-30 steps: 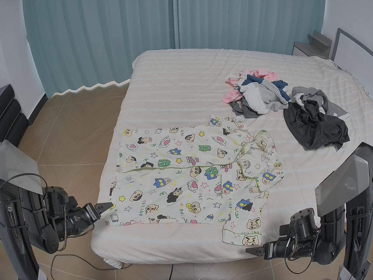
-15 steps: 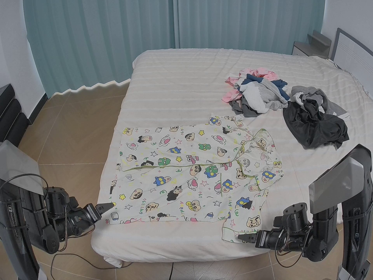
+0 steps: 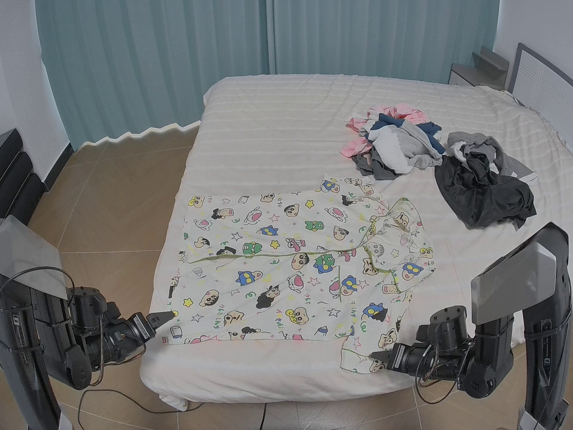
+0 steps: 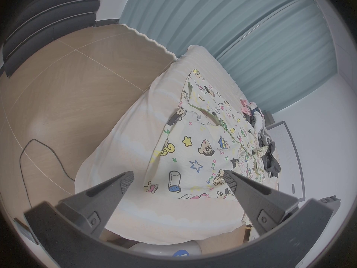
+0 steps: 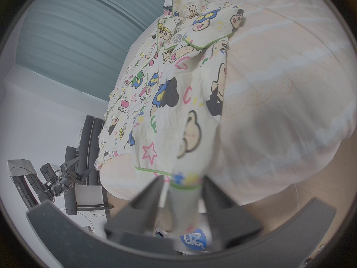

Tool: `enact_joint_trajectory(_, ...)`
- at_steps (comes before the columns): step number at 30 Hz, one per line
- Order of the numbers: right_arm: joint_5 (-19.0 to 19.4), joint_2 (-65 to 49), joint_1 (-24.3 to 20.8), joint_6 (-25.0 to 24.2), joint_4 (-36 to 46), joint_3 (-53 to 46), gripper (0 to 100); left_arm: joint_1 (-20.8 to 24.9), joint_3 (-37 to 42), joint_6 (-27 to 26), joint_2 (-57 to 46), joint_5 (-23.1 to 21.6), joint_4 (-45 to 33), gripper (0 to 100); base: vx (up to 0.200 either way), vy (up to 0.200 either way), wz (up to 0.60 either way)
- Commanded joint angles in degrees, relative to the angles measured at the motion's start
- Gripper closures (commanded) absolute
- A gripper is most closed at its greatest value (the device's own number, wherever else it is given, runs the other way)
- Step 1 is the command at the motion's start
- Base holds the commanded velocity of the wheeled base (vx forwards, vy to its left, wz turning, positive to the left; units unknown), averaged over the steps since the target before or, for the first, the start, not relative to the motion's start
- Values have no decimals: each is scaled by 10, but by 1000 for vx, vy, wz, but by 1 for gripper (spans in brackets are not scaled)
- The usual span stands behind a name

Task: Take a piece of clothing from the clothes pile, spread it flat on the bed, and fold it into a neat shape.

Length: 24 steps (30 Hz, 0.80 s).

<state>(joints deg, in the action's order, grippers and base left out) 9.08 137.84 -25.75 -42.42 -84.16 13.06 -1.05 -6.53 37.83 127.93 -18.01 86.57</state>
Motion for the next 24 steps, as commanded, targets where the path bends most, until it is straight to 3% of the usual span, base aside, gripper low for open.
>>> enact_joint_trajectory(1,0,-1,1,0,1,-7,100,0,3,-1,0,1,0,0,0,0,0)
enact_joint_trajectory(15,7,-83,18,3,2,-61,100,18,26,-2,-12,-3,-11,0,0,0,0)
enact_joint_trajectory(21,6,-112,28,3,2,-78,100,28,-7,4,-13,24,-85,0,0,0,0)
enact_joint_trajectory(24,6,-123,36,3,2,-79,100,33,-55,65,-15,53,-147,0,0,0,0)
